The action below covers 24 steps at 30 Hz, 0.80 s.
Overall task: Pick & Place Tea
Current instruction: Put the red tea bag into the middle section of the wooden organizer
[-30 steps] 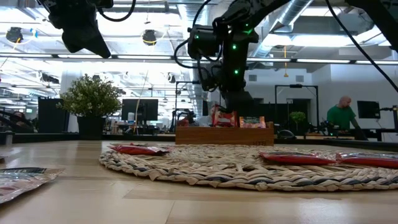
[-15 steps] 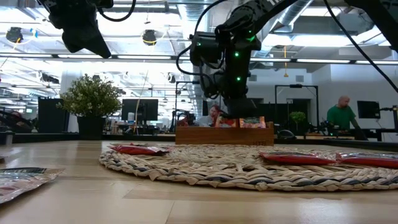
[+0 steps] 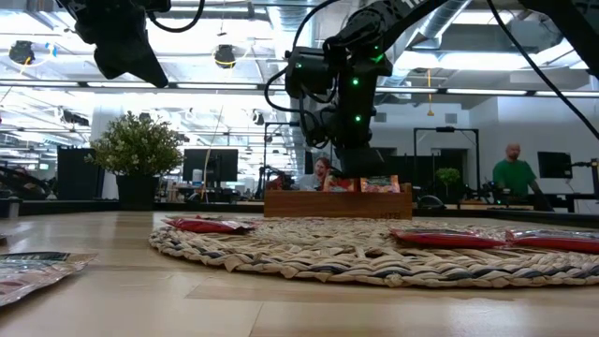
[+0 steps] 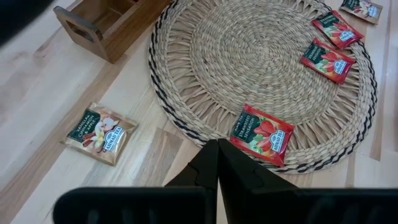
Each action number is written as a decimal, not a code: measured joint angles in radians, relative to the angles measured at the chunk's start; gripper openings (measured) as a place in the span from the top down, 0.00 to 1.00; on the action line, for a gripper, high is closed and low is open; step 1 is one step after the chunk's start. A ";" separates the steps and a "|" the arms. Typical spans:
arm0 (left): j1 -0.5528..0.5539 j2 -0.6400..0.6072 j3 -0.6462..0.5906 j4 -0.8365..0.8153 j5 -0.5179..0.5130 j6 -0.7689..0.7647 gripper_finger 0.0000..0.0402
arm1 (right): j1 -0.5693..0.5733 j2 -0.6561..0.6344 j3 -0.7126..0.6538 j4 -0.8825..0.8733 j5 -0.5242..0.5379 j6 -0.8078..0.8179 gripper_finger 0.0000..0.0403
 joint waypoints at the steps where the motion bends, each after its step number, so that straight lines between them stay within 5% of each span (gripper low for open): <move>1: 0.000 0.000 0.000 0.000 0.000 0.000 1.00 | 0.000 0.000 0.000 0.001 0.000 -0.008 1.00; 9: 0.000 0.000 0.000 0.000 -0.001 0.000 1.00 | 0.000 0.000 0.000 0.011 -0.004 -0.022 0.97; 18: 0.000 0.000 0.000 0.000 -0.001 0.000 1.00 | 0.000 0.000 0.000 0.029 0.008 -0.022 0.74; 24: 0.000 0.000 0.000 0.000 -0.001 0.000 1.00 | 0.030 -0.001 0.062 -0.047 0.169 0.002 0.64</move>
